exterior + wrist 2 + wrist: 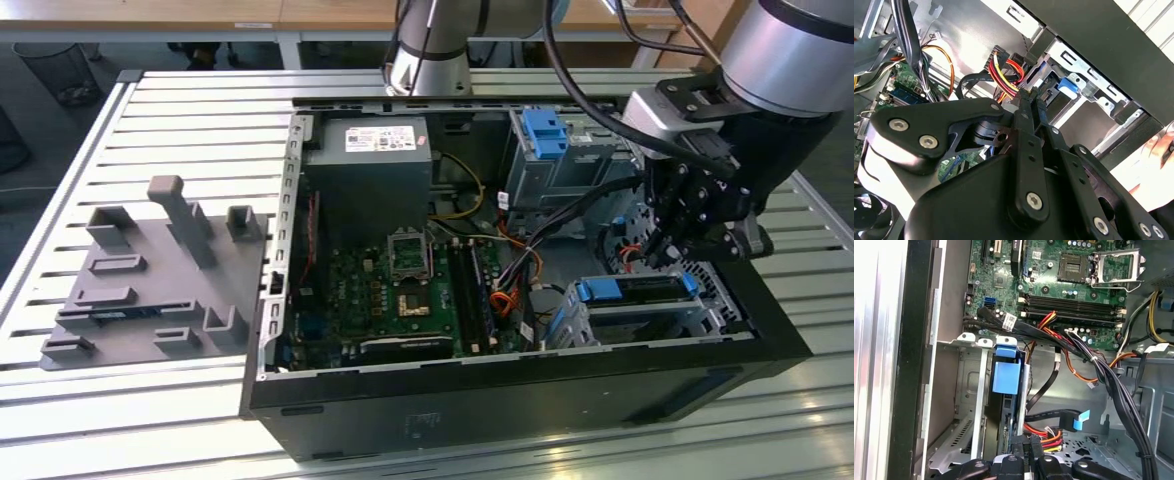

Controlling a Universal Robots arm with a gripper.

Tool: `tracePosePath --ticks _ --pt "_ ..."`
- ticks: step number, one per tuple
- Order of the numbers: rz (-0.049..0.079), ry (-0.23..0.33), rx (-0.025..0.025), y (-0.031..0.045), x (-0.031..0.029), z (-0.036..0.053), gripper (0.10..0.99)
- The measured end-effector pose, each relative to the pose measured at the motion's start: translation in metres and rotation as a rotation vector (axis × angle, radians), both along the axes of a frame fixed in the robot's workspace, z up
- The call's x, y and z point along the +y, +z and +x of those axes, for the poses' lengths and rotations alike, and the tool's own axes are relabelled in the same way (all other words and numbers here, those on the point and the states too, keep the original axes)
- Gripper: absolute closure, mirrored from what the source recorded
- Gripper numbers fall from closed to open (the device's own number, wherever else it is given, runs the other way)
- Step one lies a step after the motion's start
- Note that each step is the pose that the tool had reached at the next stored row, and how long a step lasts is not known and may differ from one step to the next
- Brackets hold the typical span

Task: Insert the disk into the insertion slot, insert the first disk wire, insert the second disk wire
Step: 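Insert the first disk wire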

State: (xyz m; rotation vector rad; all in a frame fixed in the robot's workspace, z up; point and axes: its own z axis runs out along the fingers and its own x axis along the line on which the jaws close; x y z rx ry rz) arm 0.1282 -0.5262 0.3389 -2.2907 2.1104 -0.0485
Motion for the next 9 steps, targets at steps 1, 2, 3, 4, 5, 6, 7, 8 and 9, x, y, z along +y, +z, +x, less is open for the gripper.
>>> tracePosePath --ticks 1,2,3,4,5,6,7,8,9 --pt "0.0 -0.002 0.0 -0.0003 -0.0005 0.0 0.91" --pt "0.0 -0.004 0.0 -0.0006 -0.0012 0.0 0.91" --pt "0.0 -0.005 -0.0001 -0.0009 -0.002 -0.0001 0.91" --pt "0.0 -0.006 0.0 -0.001 -0.0031 -0.0001 0.91" --pt "0.0 -0.006 0.0 -0.0011 -0.0045 -0.0002 0.91" --pt "0.0 -0.006 -0.0001 -0.0012 -0.0058 -0.0002 0.91" --pt "0.0 -0.006 -0.0001 -0.0012 -0.0068 -0.0003 0.91" --pt "0.0 -0.006 0.0 -0.0012 -0.0076 -0.0004 0.91" --pt "0.0 -0.006 -0.0001 -0.0011 -0.008 -0.0005 0.91"
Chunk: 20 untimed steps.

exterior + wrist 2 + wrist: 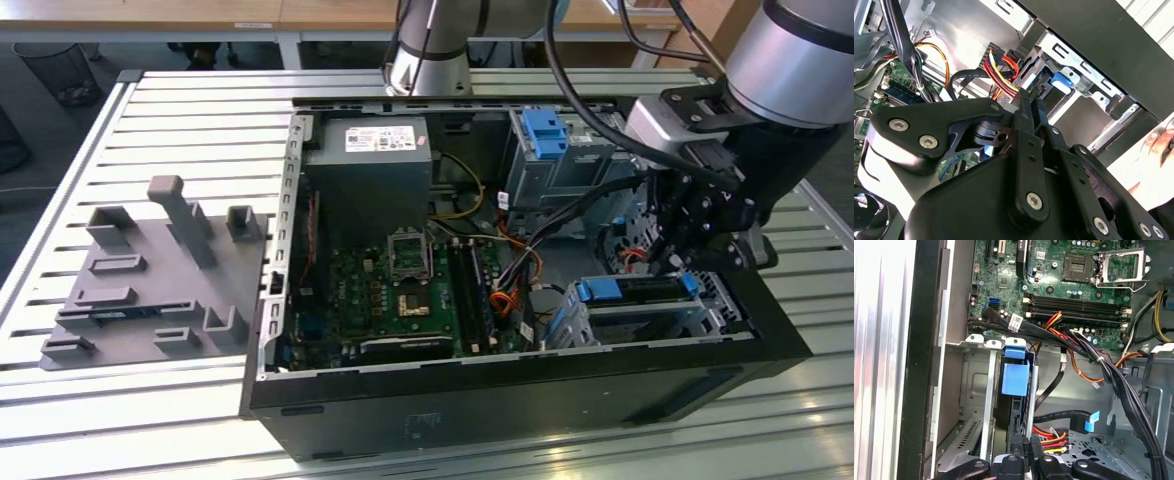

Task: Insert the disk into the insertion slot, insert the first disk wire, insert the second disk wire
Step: 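Insert the first disk wire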

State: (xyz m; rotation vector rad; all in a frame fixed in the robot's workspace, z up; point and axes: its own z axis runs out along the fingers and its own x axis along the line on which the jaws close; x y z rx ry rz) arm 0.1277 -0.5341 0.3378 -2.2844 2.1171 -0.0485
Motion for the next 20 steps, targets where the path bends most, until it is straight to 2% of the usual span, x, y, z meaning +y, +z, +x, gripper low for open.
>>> tracePosePath --ticks 6,8,13,20 --pt "0.0 -0.006 -0.0012 -0.0011 -0.0001 -0.0003 0.91" --pt "0.0 -0.011 -0.0035 -0.0016 -0.0001 -0.0007 0.91" --pt "0.001 -0.014 -0.0143 -0.0026 -0.0024 -0.002 0.91" --pt "0.001 -0.029 -0.0179 -0.0043 -0.0039 -0.0029 0.91"
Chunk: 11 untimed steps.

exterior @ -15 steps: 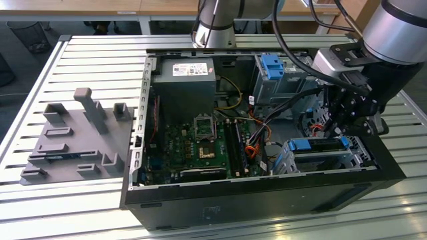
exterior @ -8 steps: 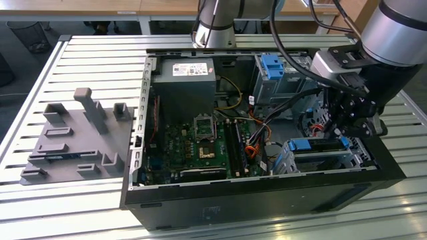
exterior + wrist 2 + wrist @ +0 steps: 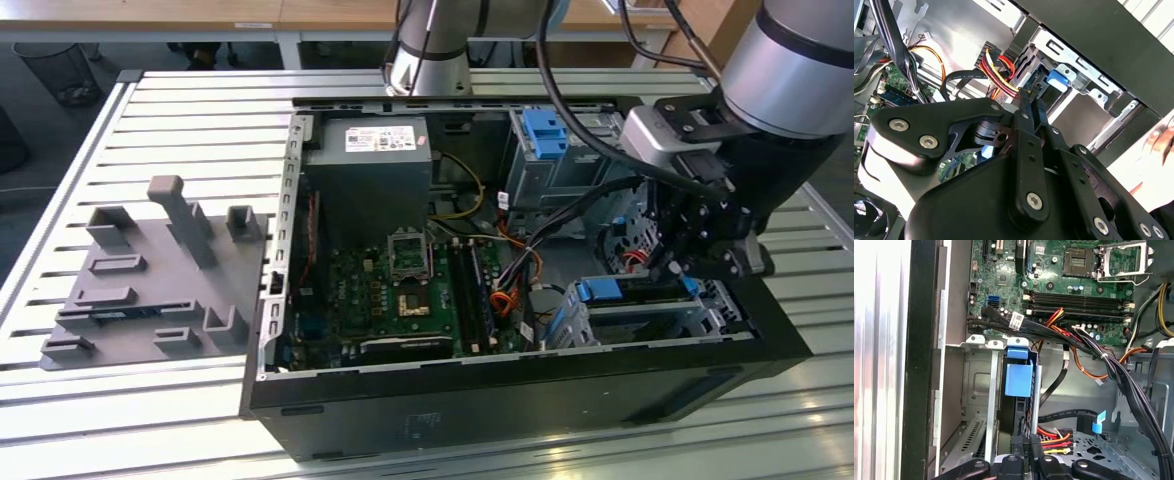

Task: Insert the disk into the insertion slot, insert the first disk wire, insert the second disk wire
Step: 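Insert the first disk wire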

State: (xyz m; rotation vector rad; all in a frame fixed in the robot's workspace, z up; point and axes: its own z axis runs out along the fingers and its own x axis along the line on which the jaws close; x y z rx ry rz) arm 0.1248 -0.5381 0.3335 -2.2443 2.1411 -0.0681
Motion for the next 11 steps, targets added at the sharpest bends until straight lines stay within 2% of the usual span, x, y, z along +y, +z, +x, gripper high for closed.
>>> tracePosePath --ticks 1,4,6,11 --pt "0.0 0.0 -0.0016 -0.0002 0.0 -0.0002 0.91" --pt "0.0 0.0 -0.0126 -0.0009 0.0 -0.0012 0.91" --pt "0.0 0.0 -0.0171 -0.0012 0.0 -0.0018 0.91" --pt "0.0 -0.017 -0.0179 -0.0021 0.0 -0.0029 0.91"
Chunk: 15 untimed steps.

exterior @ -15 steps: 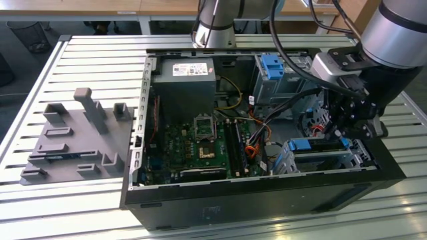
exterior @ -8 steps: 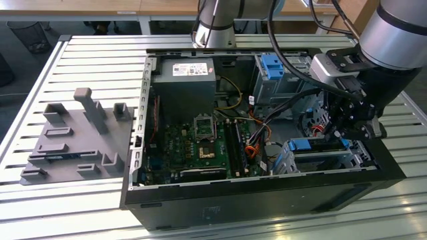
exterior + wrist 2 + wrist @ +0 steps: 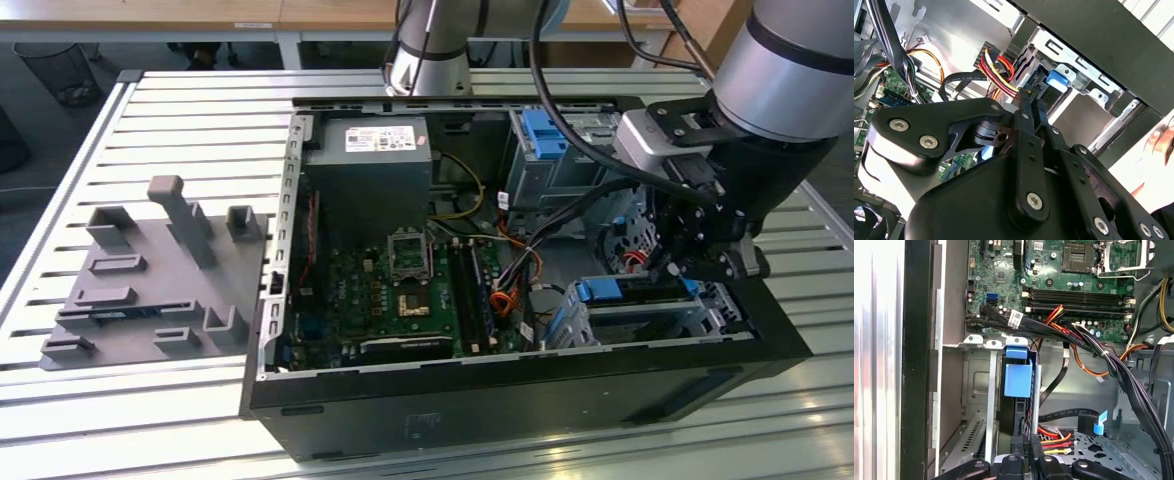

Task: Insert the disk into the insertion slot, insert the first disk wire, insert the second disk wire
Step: 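Insert the first disk wire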

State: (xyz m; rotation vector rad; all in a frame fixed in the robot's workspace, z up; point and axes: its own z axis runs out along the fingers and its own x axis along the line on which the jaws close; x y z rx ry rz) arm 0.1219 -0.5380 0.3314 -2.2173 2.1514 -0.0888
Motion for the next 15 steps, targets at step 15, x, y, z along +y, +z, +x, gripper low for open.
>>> tracePosePath --ticks 15 --pt "0.0 -0.02 0.0 -0.0011 -0.0004 -0.0001 0.91"
